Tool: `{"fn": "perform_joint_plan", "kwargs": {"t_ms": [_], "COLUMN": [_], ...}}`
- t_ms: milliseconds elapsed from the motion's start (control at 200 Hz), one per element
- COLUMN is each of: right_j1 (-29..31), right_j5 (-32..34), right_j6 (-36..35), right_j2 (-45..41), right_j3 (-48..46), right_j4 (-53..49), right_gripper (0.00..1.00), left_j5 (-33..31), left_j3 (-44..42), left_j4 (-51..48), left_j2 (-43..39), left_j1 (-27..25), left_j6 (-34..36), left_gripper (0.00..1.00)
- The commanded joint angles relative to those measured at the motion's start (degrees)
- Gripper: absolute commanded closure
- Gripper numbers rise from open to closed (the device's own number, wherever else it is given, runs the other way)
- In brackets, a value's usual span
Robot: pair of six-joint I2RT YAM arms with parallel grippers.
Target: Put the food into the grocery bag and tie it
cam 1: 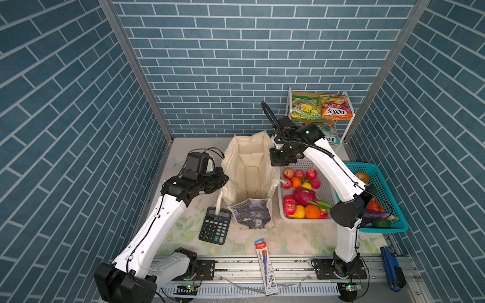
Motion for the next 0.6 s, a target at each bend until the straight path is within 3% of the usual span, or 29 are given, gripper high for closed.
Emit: {"fn": "perform_joint_plan", "kwargs": {"t_ms": [0,270,470,595], "right_j1": [-0.2,0.3,0.8,0.9], "right_j5": [0.6,-1.2,-3.7,-3.9], "right_j6": [-0.8,1.1,2.2,2.4], "right_j2": [1.1,3.6,6.0,7.2], "right_j3": [0.5,-0.2,0.4,0.8], "right_j4": [-0.2,3.7,6.1,6.7], "right_gripper": [1.0,1.0,1.0,1.0], "left_j5": [-0.9,-6.5,-4.5,-2.3], "left_j3": [-0.2,5.1,5.6,5.6], "left_j4": [-0.1,-10.6,-13.1,-13.4], "left_j2": [-0.3,-0.4,0.6,2.1], "left_j1": [-0.2,6.2,12.0,12.8], "left_j6": [1.3,9.9,14.0,15.5], "left_gripper": [1.0,1.0,1.0,0.99]}}
